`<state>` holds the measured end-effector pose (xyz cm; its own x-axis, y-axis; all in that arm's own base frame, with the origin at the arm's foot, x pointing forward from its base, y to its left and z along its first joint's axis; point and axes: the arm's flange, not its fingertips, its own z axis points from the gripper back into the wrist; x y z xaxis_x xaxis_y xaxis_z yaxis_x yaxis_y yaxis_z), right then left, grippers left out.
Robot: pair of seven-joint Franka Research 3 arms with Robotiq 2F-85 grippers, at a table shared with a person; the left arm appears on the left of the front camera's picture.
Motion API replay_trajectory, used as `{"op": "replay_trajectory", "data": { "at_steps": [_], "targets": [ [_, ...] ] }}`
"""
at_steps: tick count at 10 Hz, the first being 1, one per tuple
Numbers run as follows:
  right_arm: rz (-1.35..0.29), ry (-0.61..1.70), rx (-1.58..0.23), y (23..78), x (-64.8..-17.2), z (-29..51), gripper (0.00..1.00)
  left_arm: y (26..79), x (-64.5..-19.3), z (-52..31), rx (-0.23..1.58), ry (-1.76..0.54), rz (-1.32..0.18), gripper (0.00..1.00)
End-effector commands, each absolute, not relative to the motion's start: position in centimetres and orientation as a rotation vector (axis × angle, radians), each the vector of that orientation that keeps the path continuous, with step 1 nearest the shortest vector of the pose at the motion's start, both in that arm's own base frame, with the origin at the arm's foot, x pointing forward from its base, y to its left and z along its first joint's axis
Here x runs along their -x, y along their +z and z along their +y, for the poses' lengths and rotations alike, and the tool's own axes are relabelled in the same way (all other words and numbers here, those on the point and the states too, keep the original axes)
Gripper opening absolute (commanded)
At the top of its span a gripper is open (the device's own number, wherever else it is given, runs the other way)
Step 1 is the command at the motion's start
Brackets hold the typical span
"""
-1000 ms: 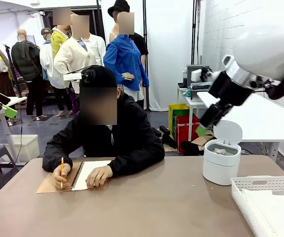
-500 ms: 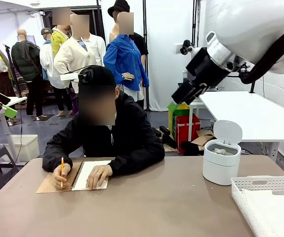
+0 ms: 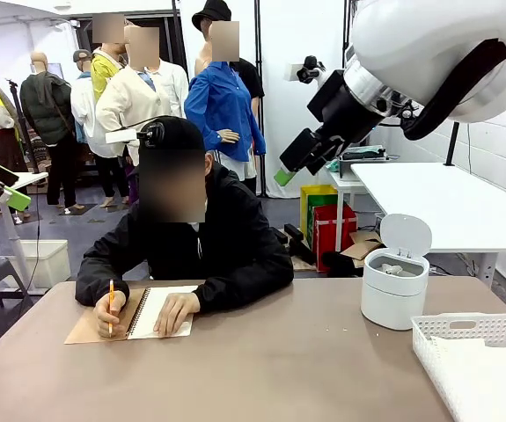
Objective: Sort the paper based on its condition.
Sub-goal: If a person hands you a paper, place it in the Organizing basket , and if it's crumpled, put it in the Trash can.
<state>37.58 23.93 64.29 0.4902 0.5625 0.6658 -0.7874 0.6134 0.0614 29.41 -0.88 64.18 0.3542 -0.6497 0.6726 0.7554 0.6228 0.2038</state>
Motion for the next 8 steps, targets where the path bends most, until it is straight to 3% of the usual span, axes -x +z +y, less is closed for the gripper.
{"op": "replay_trajectory", "data": {
  "at_steps": [1,8],
  "targets": [
    [-0.675,0.838,-0.445,64.44,-37.75,24.8,1.0,64.19,-29.54,-0.8,0.146,-0.906,-0.803,1.0],
    [-0.656,0.842,-0.413,64.65,-37.45,24.51,1.0,64.19,-29.54,-0.8,0.146,-0.906,-0.803,1.0]
  ]
}}
